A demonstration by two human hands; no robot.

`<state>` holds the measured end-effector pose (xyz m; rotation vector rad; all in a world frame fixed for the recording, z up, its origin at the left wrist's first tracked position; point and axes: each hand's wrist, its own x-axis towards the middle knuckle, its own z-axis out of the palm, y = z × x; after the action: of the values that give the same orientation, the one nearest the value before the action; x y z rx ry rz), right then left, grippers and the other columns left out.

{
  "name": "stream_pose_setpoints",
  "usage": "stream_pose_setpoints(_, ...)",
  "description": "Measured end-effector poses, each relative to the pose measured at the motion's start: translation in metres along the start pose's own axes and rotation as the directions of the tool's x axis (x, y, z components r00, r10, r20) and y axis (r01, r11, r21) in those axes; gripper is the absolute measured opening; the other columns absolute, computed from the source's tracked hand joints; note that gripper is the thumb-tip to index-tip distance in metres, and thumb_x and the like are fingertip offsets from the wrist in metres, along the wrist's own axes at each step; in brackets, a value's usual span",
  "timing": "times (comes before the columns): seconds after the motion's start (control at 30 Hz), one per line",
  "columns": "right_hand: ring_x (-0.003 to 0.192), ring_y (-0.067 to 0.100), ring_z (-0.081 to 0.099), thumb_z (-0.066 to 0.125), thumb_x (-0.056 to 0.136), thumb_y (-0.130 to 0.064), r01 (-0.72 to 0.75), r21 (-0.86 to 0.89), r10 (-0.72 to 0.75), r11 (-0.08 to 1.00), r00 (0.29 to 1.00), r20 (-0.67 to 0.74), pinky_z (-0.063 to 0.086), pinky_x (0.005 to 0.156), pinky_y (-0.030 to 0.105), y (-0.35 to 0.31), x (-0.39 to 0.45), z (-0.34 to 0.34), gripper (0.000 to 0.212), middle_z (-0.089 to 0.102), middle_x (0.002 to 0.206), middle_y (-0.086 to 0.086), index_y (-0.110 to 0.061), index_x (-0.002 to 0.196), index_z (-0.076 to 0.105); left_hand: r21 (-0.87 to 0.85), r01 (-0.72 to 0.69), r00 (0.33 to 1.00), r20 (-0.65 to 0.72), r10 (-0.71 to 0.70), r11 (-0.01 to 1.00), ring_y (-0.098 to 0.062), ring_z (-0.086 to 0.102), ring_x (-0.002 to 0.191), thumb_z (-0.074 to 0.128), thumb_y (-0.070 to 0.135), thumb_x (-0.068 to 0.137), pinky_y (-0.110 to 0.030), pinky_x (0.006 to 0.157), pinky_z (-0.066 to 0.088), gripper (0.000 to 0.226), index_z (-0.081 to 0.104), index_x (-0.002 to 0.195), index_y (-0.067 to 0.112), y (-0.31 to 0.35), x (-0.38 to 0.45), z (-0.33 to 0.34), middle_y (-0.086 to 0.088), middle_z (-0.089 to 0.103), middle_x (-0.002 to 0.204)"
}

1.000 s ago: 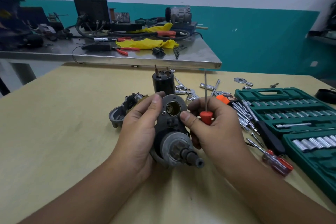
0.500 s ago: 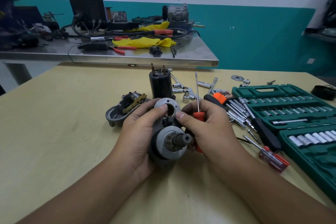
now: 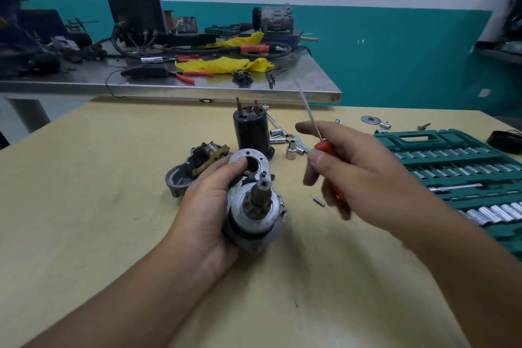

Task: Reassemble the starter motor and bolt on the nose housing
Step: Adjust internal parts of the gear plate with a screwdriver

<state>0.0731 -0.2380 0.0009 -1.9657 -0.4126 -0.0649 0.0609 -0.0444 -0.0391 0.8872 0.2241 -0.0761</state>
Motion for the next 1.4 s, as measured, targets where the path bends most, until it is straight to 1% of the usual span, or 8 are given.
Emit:
stream_pose_setpoints(0.1,0.070,0.007,0.069,0.067,0.093,-0.040,0.134,-0.359,-0.135,0.924,0.991,0.023,0.052,0.057,0.019,0.003,-0.001,-0.011,0.028,0.071,0.081,-0.015,-0.052,0.112,0.051,-0.011,-0.041,0.999,-0.020,0.041,0.999,-0.029,0.073,0.072,0.073,0.022,0.090,-0.044,0.073,0.058,0.024,0.075,0.114,0.017,0.001,0.000,-0.001,-0.013,0.077,0.097)
stream_pose_setpoints(0.23,0.077,0.011,0.069,0.081,0.081,-0.043,0.239,-0.371,-0.312,0.897,0.939,-0.148,0.060,0.068,0.034,-0.001,-0.002,-0.019,0.015,0.070,0.083,-0.012,-0.043,0.087,0.067,0.034,-0.174,0.982,-0.068,0.176,0.984,-0.032,0.075,0.074,0.070,0.018,0.093,-0.045,0.069,0.060,0.020,0.075,0.112,0.020,0.002,-0.002,0.001,-0.019,0.078,0.104)
stream_pose_setpoints(0.37,0.086,0.004,0.067,0.081,0.074,-0.034,0.370,-0.390,-0.488,0.843,0.830,-0.269,0.049,0.067,0.009,-0.005,-0.007,-0.013,0.021,0.072,0.087,-0.018,-0.043,0.089,0.069,0.035,-0.257,0.959,-0.118,0.259,0.966,-0.032,0.077,0.069,0.072,0.014,0.092,-0.043,0.059,0.060,0.017,0.076,0.106,0.020,0.002,-0.004,0.002,-0.015,0.079,0.099)
stream_pose_setpoints(0.47,0.083,0.004,0.065,0.085,0.074,-0.027,0.438,-0.409,-0.563,0.801,0.782,-0.266,0.042,0.069,0.005,-0.007,-0.010,-0.007,0.021,0.070,0.089,-0.016,-0.030,0.087,0.069,0.059,-0.287,0.946,-0.137,0.292,0.956,-0.028,0.076,0.070,0.073,0.013,0.092,-0.039,0.058,0.060,0.022,0.074,0.113,0.018,0.002,-0.004,0.003,-0.013,0.079,0.102)
stream_pose_setpoints(0.6,0.080,0.012,0.067,0.086,0.074,-0.018,0.523,-0.421,-0.639,0.741,0.743,-0.201,0.047,0.071,0.015,-0.010,-0.010,-0.010,0.018,0.071,0.084,-0.004,-0.021,0.083,0.071,0.055,-0.303,0.939,-0.152,0.308,0.951,-0.028,0.076,0.073,0.074,0.013,0.091,-0.040,0.059,0.062,0.022,0.074,0.113,0.019,0.002,-0.004,0.003,-0.013,0.078,0.105)
stream_pose_setpoints(0.8,0.078,0.013,0.069,0.088,0.073,-0.017,0.575,-0.455,-0.675,0.680,0.733,-0.082,0.053,0.069,0.022,-0.013,-0.011,-0.015,0.017,0.072,0.083,-0.001,-0.019,0.081,0.074,-0.013,-0.296,0.945,-0.150,0.291,0.955,-0.027,0.075,0.065,0.072,0.009,0.092,-0.038,0.055,0.060,0.027,0.070,0.119,0.014,0.004,-0.005,0.006,-0.019,0.076,0.106)
stream_pose_setpoints(1.27,0.077,0.013,0.068,0.087,0.072,-0.017,0.539,-0.459,-0.643,0.706,0.759,-0.097,0.052,0.068,0.022,-0.014,-0.012,-0.013,0.014,0.072,0.081,-0.002,-0.012,0.078,0.076,0.052,-0.301,0.938,-0.165,0.306,0.952,-0.035,0.077,0.087,0.077,0.015,0.088,-0.046,0.068,0.064,0.025,0.075,0.112,0.022,0.001,0.002,0.000,-0.013,0.078,0.108)
stream_pose_setpoints(1.4,0.078,0.012,0.068,0.086,0.072,-0.018,0.517,-0.458,-0.616,0.723,0.783,-0.088,0.052,0.068,0.020,-0.013,-0.012,-0.010,0.014,0.072,0.081,-0.004,-0.011,0.079,0.077,0.047,-0.297,0.937,-0.176,0.301,0.954,-0.030,0.076,0.075,0.077,0.014,0.087,-0.043,0.064,0.064,0.024,0.076,0.110,0.022,0.001,0.001,0.002,-0.012,0.079,0.102)
